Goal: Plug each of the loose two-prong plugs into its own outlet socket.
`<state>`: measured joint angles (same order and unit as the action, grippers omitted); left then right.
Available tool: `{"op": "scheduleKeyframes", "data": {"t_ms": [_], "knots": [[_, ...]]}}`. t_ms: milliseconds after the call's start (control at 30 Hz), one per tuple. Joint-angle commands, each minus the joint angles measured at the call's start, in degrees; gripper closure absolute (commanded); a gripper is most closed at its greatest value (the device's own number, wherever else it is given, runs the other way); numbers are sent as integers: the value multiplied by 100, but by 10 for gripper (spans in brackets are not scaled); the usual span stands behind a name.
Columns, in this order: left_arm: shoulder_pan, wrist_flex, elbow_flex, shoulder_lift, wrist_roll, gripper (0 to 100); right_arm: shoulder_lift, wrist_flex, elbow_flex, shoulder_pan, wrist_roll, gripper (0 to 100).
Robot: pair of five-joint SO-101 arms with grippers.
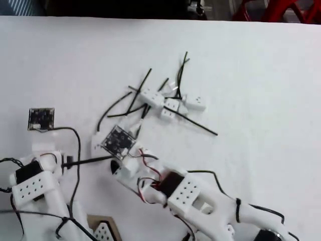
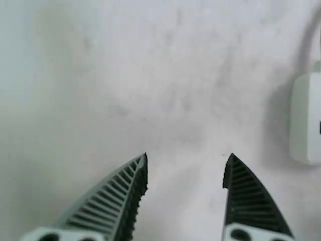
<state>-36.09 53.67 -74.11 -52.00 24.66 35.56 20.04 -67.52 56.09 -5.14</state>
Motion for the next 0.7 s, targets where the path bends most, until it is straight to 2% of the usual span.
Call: {"op": "scheduleKeyframes", "data": {"t_ms": [0,667], "knots": [[-40,-105,26,-136,-53,754,-180,-277,79,-40,-62,981],[-40,-132,-62,-136,-62,754,-523,-505,70,-295,-53,981]]}}
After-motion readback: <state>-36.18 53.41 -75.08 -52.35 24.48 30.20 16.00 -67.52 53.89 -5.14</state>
